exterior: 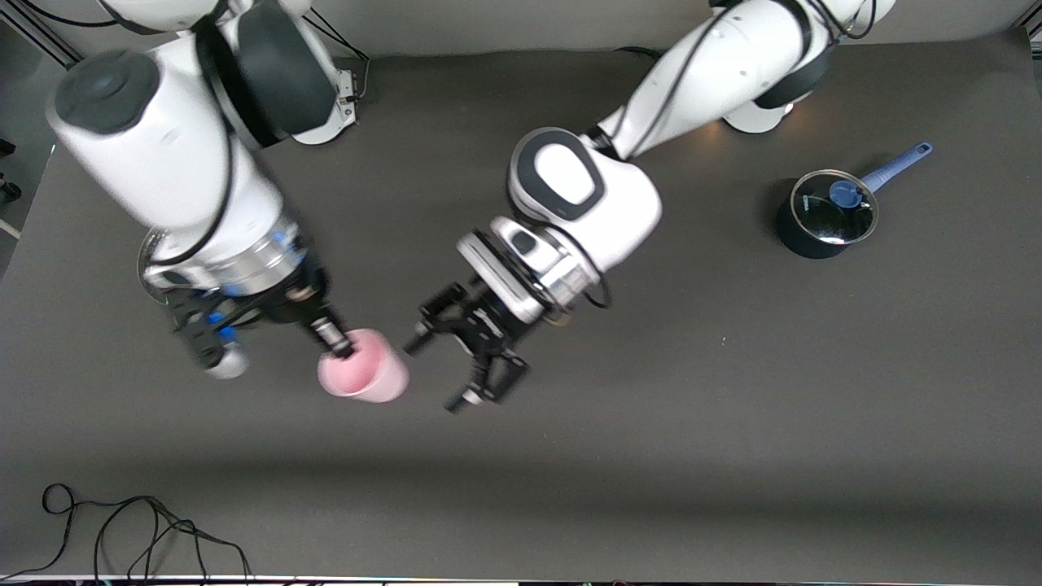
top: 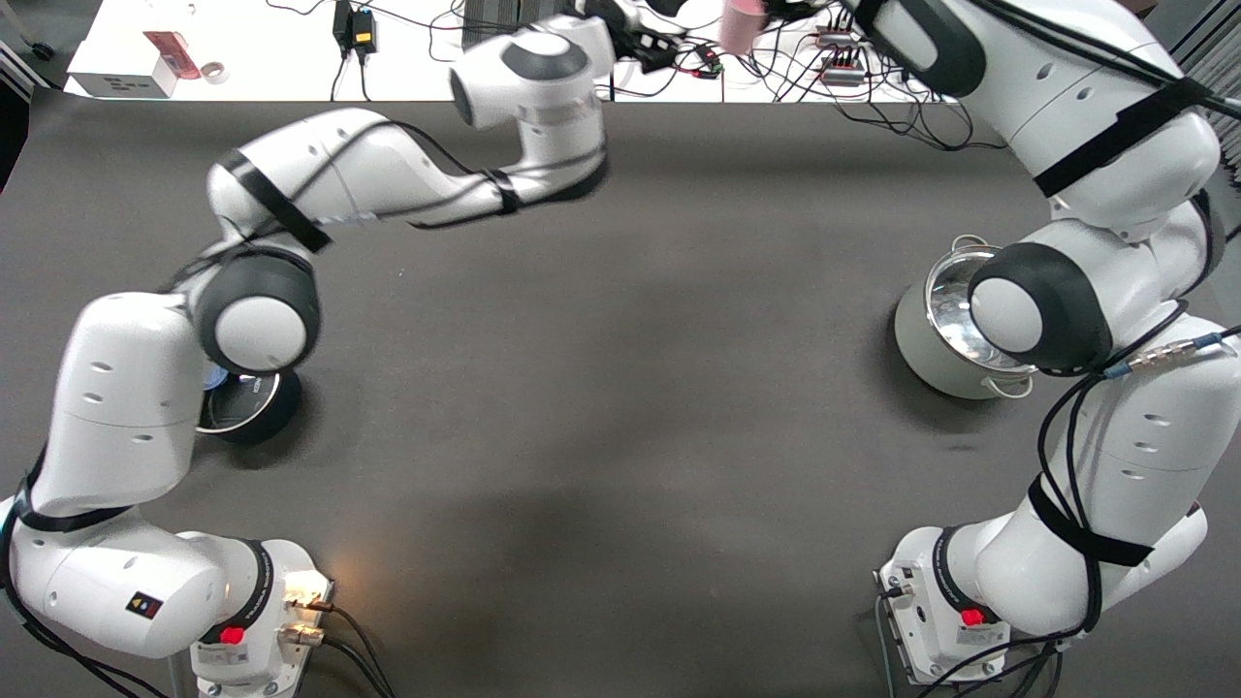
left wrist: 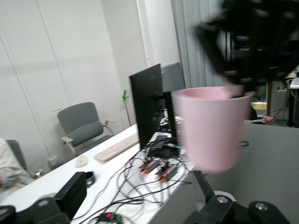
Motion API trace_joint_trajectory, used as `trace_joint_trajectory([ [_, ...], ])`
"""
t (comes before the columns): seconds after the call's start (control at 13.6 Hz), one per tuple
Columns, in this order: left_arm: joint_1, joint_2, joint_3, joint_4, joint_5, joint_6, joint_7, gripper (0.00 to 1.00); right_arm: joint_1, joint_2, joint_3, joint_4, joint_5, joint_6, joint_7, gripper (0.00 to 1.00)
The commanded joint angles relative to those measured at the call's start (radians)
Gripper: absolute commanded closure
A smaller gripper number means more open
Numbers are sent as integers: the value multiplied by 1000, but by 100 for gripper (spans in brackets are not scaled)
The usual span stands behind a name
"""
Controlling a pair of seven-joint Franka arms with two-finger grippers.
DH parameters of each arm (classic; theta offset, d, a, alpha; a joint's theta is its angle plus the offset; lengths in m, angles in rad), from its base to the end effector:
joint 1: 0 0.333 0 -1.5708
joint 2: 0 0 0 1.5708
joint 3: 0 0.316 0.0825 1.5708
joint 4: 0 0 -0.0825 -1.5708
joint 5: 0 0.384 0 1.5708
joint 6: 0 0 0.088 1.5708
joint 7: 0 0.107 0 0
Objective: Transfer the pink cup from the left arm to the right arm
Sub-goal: 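Carry the cup down with the right gripper while the left gripper withdraws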
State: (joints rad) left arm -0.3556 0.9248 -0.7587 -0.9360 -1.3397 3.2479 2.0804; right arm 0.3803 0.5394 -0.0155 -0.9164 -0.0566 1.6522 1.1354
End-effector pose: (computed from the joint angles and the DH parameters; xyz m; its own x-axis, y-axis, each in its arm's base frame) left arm 0.6444 -0.4639 0.4569 -0.0300 -0.2183 0.9754 -0.7542 -0.6354 -0.1654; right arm 0.6661 0.2523 0.6002 0.7044 -0.6958 0.1404 -0.6796 -0.7181 -0.1498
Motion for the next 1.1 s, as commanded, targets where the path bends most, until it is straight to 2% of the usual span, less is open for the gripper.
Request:
trace_joint_trajectory([
  [0.0,189,-153,4,-275,1,-149,-17,0,-81,-12,-9,10,-8,-55,-161,100],
  [0.22,372,-273,15,-498,14,-368,-16,0,-185,-12,-12,2,-5,-58,-358,100],
  [0.37,508,-340,16,-620,92,-541,-17,0,-247,-15,-12,-4,-2,-58,-518,100],
  [0.52,637,-386,16,-696,170,-716,-20,0,-296,-22,-14,-19,0,-58,-629,100],
  [0.59,696,-388,18,-708,224,-813,-22,0,-325,-22,-12,-21,1,-58,-675,100],
  [0.81,866,-385,19,-719,494,-1074,-103,0,-421,-27,-12,-42,32,-58,-875,100],
  [1.03,987,-402,24,-683,785,-1311,-274,0,-497,-81,-14,-169,55,-45,-1151,100],
])
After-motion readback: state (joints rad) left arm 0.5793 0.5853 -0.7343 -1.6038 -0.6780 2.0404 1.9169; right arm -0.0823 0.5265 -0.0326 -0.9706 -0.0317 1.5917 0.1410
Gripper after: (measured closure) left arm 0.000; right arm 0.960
